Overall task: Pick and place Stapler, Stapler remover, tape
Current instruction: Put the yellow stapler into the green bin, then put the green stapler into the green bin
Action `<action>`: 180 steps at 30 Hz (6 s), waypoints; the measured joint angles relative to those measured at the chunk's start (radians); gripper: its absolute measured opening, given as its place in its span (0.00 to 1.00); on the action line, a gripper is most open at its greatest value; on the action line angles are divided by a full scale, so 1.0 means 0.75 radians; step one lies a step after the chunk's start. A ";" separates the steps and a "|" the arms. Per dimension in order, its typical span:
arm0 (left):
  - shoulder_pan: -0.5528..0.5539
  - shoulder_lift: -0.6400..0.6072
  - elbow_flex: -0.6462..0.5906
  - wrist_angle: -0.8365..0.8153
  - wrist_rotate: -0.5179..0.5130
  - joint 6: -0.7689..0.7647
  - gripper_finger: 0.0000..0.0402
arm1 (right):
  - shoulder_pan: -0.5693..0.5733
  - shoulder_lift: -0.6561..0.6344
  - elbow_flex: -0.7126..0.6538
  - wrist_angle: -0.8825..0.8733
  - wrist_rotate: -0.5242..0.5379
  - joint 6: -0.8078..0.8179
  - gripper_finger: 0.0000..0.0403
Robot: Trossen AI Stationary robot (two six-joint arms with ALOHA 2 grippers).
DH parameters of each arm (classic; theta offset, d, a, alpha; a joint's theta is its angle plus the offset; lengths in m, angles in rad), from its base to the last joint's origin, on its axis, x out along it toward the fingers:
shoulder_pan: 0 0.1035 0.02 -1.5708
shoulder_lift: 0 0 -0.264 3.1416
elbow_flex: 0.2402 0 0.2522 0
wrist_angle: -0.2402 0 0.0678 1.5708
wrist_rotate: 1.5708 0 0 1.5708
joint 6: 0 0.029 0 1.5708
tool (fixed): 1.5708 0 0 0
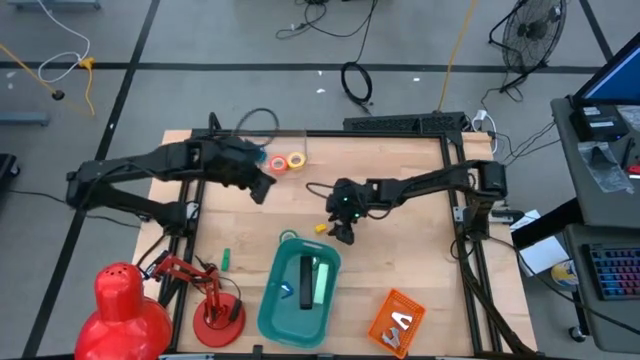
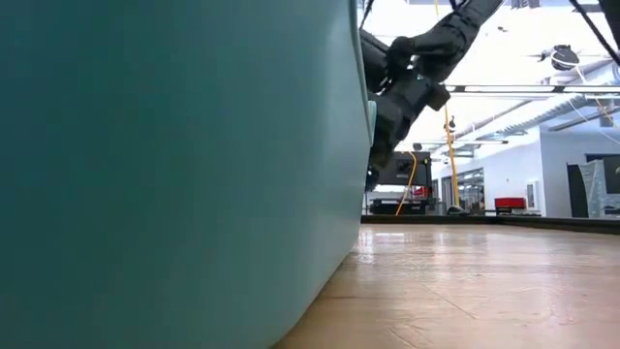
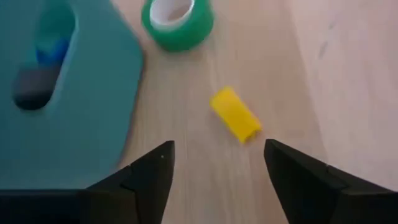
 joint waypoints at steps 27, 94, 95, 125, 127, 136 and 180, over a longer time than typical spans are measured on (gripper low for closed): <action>-0.021 -0.052 -0.028 0.037 0.040 -0.075 0.02 | 0.061 0.131 0.026 0.037 0.247 -0.255 0.62; -0.162 -0.051 -0.028 0.001 0.014 0.078 0.02 | 0.436 -0.258 0.276 -0.153 0.600 0.544 0.16; -0.167 -0.051 -0.028 -0.010 0.033 0.082 0.03 | 0.458 -0.215 0.334 -0.169 0.599 0.564 0.16; -0.499 -0.052 -0.027 -0.072 -0.066 0.074 0.03 | 0.610 0.565 1.125 -0.532 0.529 0.834 0.16; -0.527 -0.052 -0.027 -0.072 -0.088 0.058 0.02 | 0.599 0.565 1.125 -0.570 0.584 0.865 0.16; -0.614 -0.052 -0.027 -0.069 -0.162 -0.007 0.02 | 0.566 0.565 1.125 -0.606 0.670 0.940 0.16; -0.636 -0.110 -0.027 -0.408 -0.235 -0.219 0.05 | 0.585 0.150 1.124 -0.486 0.702 0.691 0.28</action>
